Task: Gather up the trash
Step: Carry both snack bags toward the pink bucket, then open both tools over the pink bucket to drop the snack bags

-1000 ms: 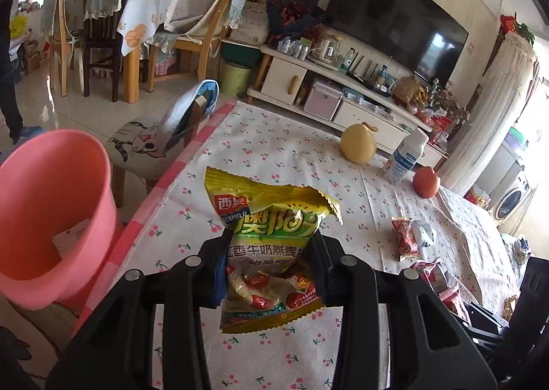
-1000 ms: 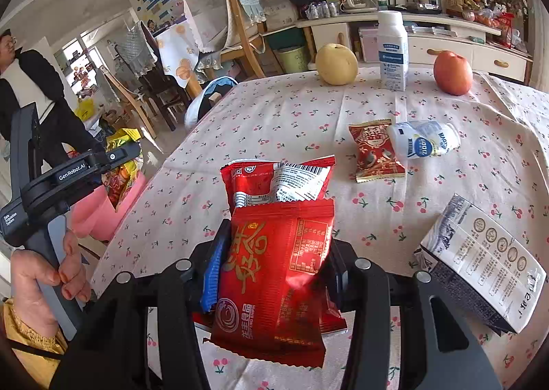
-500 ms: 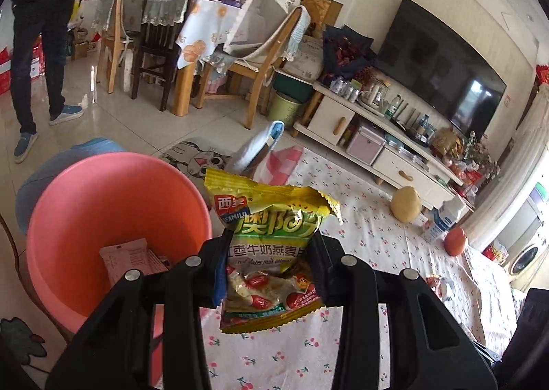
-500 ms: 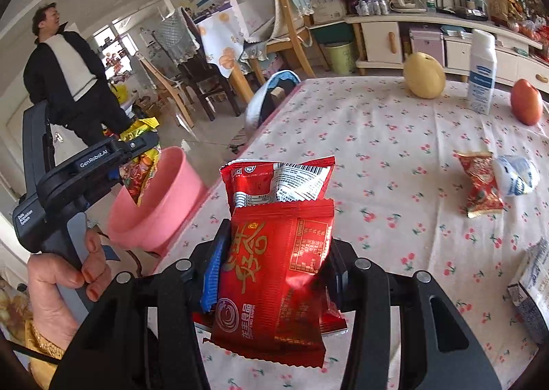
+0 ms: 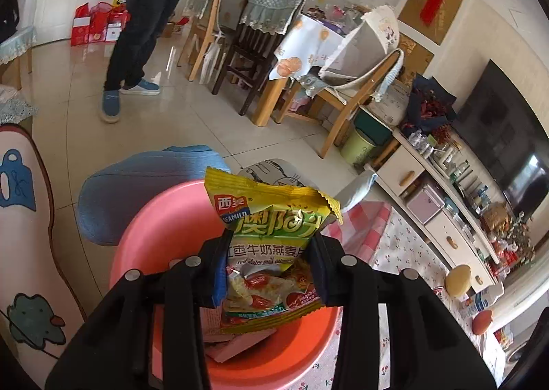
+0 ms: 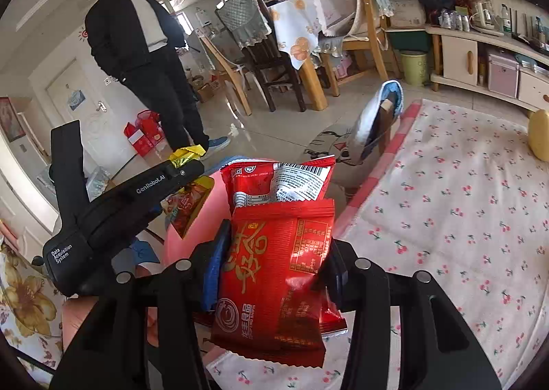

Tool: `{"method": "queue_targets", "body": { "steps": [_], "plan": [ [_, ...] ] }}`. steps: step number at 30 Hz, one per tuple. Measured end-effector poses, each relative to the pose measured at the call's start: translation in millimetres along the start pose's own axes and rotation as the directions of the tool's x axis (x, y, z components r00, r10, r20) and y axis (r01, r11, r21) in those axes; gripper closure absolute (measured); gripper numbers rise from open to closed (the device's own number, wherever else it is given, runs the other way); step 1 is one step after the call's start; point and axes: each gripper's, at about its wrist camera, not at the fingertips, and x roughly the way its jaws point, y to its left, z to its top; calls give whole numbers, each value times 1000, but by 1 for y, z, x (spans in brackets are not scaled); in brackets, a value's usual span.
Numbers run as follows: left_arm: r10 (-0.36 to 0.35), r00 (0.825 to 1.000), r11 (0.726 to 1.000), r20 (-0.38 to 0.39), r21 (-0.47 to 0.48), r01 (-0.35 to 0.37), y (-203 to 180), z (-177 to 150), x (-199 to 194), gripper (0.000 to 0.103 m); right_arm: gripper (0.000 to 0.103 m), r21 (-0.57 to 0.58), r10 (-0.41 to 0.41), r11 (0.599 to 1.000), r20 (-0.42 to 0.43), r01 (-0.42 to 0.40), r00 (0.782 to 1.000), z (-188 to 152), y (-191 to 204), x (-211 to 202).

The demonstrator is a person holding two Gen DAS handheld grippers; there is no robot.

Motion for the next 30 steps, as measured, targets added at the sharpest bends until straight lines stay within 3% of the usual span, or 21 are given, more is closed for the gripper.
{"method": "queue_targets", "body": {
  "steps": [11,14,15,17,19,21,30],
  "plan": [
    [47,998,991,-41,-121,-52,35,11,17,63,53,-26,31,999,-86,-33,996,1,31,58],
    [61,996,987,-63,-142,-69,39,10,22,61,44,-9,47,999,-121,-49,992,0,29,69],
    [64,995,986,-72,-150,-74,40,9,24,53,31,-6,38,999,-115,-39,993,0,29,68],
    [63,995,984,-83,-159,-76,41,7,27,38,22,-14,29,999,-76,-30,997,-1,28,59],
    [80,995,986,-57,-142,-88,37,6,24,33,18,-17,21,1000,-53,-22,998,-3,27,50],
    [97,995,989,-22,-113,-99,33,4,19,21,16,-20,-2,1000,-28,2,1000,-5,22,40],
    [103,994,994,-18,-44,-104,13,2,21,11,11,-44,-123,991,9,123,992,-21,-4,11]
  ]
}}
